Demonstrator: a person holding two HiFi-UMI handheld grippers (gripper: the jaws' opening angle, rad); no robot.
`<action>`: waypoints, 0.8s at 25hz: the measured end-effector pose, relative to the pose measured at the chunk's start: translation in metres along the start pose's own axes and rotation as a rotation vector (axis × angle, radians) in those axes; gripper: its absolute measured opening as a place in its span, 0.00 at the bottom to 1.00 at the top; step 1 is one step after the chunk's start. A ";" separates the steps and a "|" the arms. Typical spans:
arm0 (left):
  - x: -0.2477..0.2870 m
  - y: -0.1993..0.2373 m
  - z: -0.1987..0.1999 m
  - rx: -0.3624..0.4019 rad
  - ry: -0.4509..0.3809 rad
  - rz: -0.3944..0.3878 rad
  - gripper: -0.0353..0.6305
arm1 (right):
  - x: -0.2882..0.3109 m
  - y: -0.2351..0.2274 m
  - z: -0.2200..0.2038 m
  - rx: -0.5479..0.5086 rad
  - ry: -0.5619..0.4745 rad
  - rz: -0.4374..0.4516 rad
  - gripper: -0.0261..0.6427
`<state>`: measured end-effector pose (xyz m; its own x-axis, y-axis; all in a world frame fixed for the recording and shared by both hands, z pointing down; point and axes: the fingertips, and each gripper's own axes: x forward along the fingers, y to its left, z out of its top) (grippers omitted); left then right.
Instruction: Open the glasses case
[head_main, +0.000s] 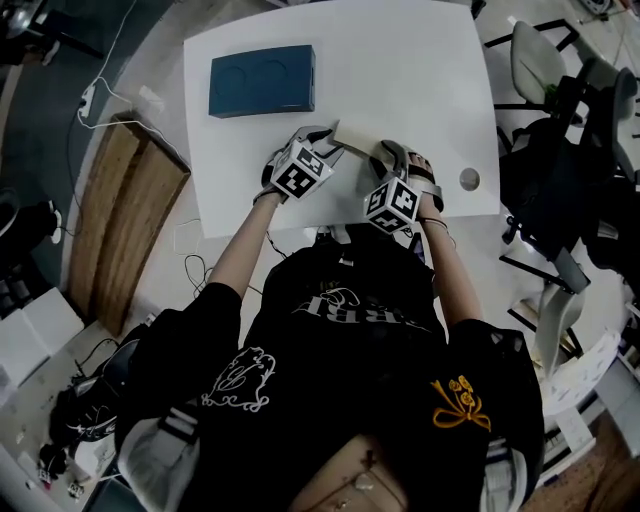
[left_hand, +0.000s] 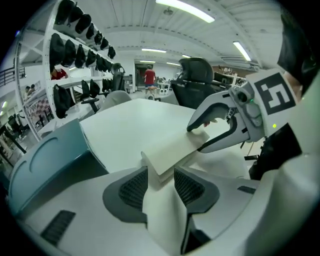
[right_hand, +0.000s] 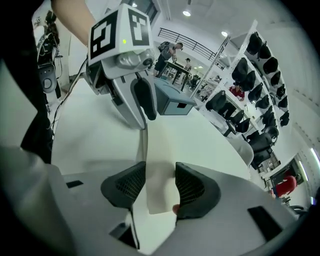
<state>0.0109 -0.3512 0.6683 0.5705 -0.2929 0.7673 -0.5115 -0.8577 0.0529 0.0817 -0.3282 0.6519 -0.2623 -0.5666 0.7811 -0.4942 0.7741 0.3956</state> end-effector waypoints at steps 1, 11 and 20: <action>0.004 -0.001 -0.001 0.007 0.016 -0.006 0.30 | 0.000 0.000 0.000 0.002 -0.004 0.002 0.34; 0.015 -0.005 0.000 -0.008 0.023 -0.015 0.29 | -0.015 -0.021 0.007 0.152 -0.067 0.028 0.17; 0.014 -0.005 -0.002 -0.074 0.015 0.002 0.28 | -0.002 -0.073 0.009 0.091 -0.034 -0.065 0.10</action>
<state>0.0200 -0.3499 0.6801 0.5604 -0.2875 0.7768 -0.5587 -0.8235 0.0983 0.1106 -0.3860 0.6168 -0.2542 -0.6254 0.7378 -0.5840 0.7073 0.3984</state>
